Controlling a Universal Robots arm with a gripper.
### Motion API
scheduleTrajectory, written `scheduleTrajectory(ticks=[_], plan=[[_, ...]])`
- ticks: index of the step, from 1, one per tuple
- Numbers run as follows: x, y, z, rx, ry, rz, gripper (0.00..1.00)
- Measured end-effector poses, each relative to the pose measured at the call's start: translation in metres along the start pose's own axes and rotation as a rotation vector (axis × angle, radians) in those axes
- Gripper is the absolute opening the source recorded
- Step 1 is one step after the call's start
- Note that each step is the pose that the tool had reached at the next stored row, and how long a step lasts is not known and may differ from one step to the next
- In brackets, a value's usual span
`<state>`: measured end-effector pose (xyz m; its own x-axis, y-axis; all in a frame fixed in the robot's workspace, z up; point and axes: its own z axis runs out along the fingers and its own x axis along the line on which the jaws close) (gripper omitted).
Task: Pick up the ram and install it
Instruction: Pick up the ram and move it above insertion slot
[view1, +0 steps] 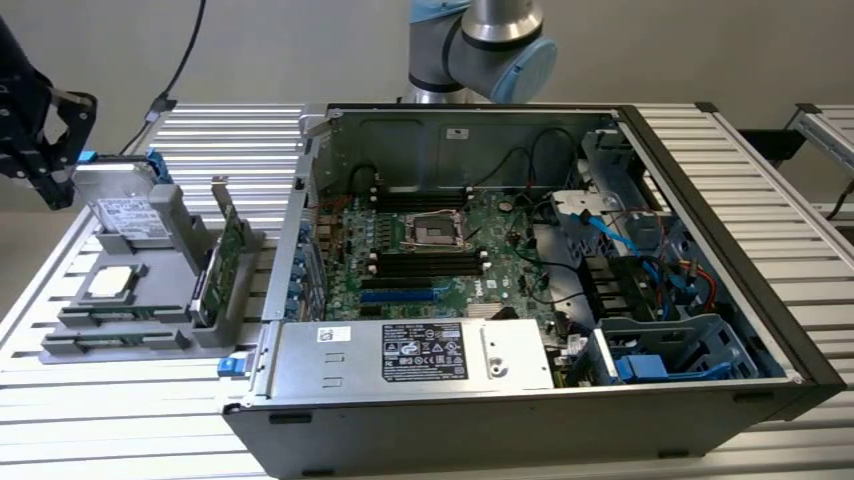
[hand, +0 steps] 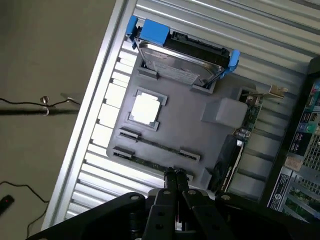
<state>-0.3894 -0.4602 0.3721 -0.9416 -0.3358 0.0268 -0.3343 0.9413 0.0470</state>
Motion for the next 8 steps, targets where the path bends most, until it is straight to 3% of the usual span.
scheduleTrajectory(ticks=[8], plan=[[0.0000,0.0000,0.0000,0.0039,0.0069,-0.147,0.10]])
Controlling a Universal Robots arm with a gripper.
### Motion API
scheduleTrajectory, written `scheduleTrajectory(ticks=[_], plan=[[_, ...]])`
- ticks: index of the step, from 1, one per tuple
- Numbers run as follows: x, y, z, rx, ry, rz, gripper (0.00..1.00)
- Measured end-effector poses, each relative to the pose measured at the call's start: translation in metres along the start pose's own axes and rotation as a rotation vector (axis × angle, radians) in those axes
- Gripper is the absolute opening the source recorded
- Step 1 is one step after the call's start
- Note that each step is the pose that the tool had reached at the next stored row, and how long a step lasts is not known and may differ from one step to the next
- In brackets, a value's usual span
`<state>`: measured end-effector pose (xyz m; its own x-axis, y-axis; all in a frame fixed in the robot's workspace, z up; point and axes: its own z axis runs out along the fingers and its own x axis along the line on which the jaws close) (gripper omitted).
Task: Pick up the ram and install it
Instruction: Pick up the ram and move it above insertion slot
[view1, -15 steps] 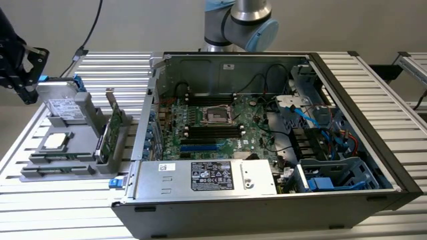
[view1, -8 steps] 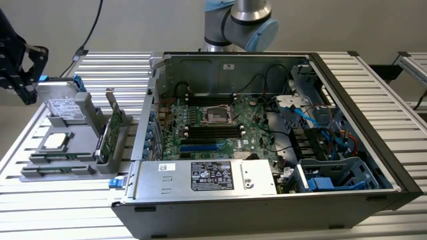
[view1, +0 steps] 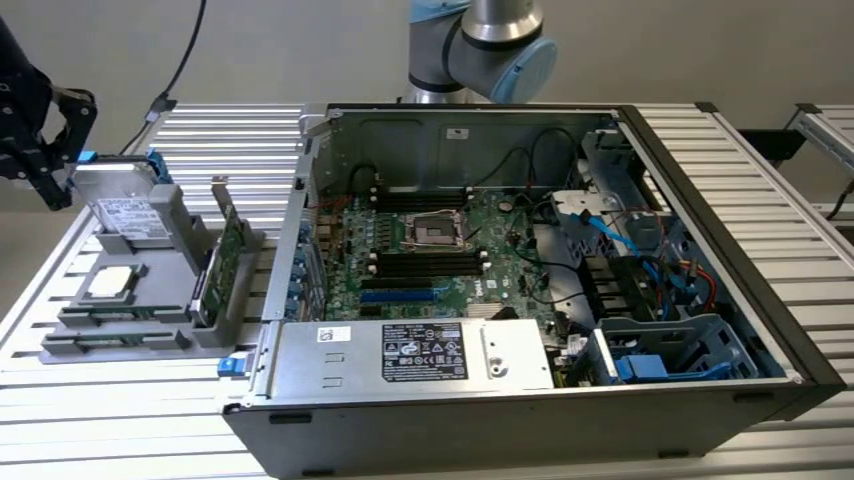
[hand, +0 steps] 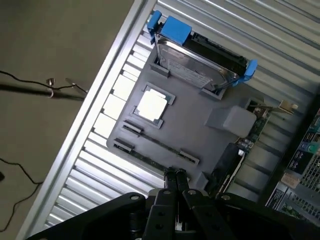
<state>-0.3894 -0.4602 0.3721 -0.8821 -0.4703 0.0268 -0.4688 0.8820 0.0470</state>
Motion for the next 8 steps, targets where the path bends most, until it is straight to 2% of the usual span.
scheduleTrajectory(ticks=[8], plan=[[0.0001,0.0000,0.0000,0.0086,0.0096,-0.145,0.10]])
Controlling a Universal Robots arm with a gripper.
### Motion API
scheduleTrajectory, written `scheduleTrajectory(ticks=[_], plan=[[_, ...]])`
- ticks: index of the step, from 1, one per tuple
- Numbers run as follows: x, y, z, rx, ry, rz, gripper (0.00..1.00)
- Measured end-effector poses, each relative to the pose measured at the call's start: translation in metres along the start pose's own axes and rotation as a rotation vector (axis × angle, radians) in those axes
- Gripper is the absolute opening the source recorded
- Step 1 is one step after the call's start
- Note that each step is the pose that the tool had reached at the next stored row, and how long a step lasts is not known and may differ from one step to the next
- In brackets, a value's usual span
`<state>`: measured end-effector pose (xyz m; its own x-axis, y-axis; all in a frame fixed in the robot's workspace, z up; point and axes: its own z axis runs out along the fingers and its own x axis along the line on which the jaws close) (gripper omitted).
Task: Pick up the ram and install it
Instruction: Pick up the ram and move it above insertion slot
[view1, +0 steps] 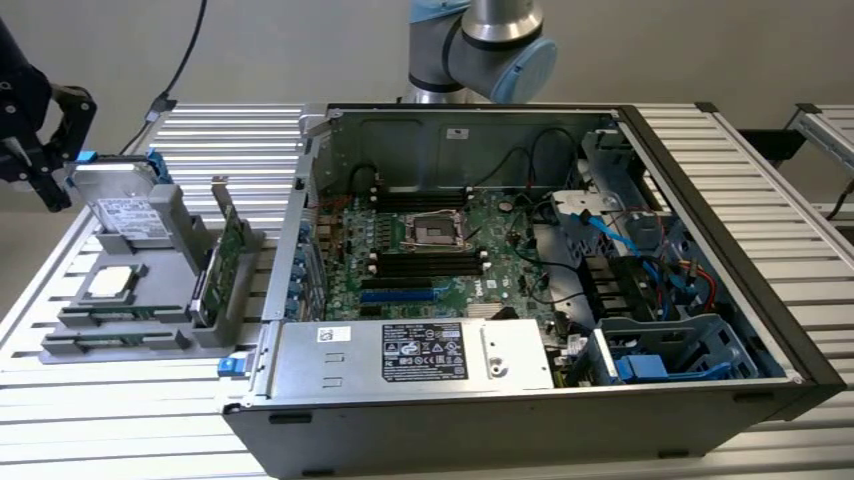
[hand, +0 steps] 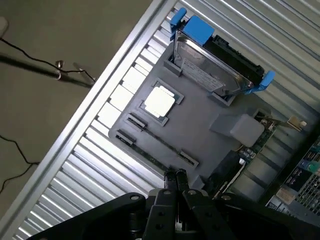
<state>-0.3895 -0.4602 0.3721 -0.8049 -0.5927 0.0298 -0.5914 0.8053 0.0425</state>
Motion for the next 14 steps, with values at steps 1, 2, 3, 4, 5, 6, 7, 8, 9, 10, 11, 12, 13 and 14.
scheduleTrajectory(ticks=[1,2,3,4,5,6,7,8,9,10,11,12,13,14], plan=[[0.0000,0.0000,0.0000,0.0006,0.0010,-0.018,0.10],[0.0000,0.0000,0.0001,0.0012,0.0019,-0.036,0.10],[0.0001,0.0001,0.0002,0.0017,0.0027,-0.053,0.10],[0.0000,0.0001,0.0003,0.0023,0.0034,-0.071,0.10],[0.0001,0.0001,0.0004,0.0031,0.0043,-0.091,0.10],[0.0001,0.0001,0.0004,0.0040,0.0054,-0.109,0.10],[0.0001,0.0001,0.0004,0.0052,0.0067,-0.127,0.10],[0.0001,0.0001,0.0004,0.0062,0.0079,-0.145,0.10],[0.0001,0.0001,0.0004,0.0070,0.0089,-0.164,0.10],[0.0002,0.0001,0.0004,0.0078,0.0099,-0.182,0.10],[0.0001,0.0002,0.0004,0.0087,0.0110,-0.200,0.10],[0.0002,0.0002,0.0004,0.0095,0.0120,-0.217,0.10],[0.0002,0.0001,0.0004,0.0101,0.0130,-0.235,0.10],[0.0002,0.0001,0.0005,0.0104,0.0139,-0.253,0.10]])
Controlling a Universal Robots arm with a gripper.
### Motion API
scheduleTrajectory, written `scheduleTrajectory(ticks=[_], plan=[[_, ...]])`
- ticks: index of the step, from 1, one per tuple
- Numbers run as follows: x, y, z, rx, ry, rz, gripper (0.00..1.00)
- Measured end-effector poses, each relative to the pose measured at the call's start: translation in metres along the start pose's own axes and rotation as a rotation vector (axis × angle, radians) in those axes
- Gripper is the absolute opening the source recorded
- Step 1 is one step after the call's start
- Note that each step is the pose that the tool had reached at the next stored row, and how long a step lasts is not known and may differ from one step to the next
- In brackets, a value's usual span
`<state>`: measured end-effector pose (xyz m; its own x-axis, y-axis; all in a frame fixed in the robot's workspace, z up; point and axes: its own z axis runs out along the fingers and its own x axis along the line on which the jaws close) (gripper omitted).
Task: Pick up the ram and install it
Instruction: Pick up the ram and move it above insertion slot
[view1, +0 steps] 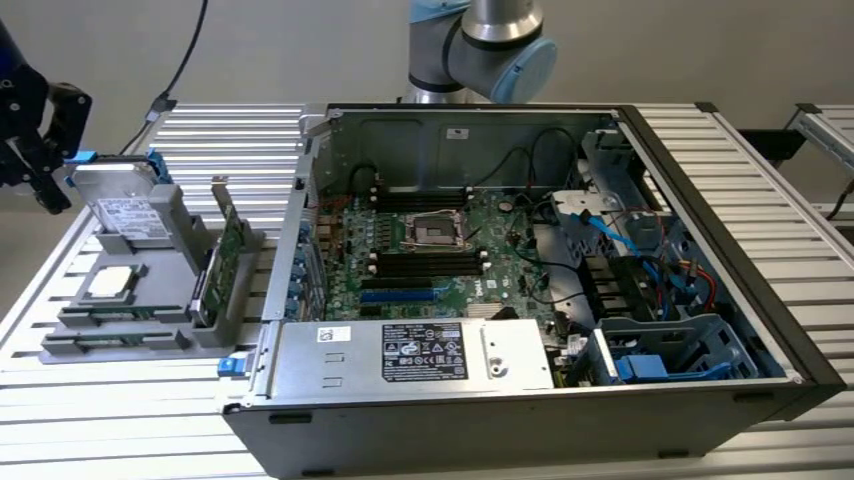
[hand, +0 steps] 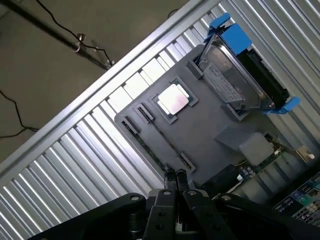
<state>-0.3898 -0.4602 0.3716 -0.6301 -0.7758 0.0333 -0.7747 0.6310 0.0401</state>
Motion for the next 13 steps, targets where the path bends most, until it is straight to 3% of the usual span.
scheduleTrajectory(ticks=[13], plan=[[0.0000,0.0000,0.0011,0.0069,0.0105,-0.237,0.10]])
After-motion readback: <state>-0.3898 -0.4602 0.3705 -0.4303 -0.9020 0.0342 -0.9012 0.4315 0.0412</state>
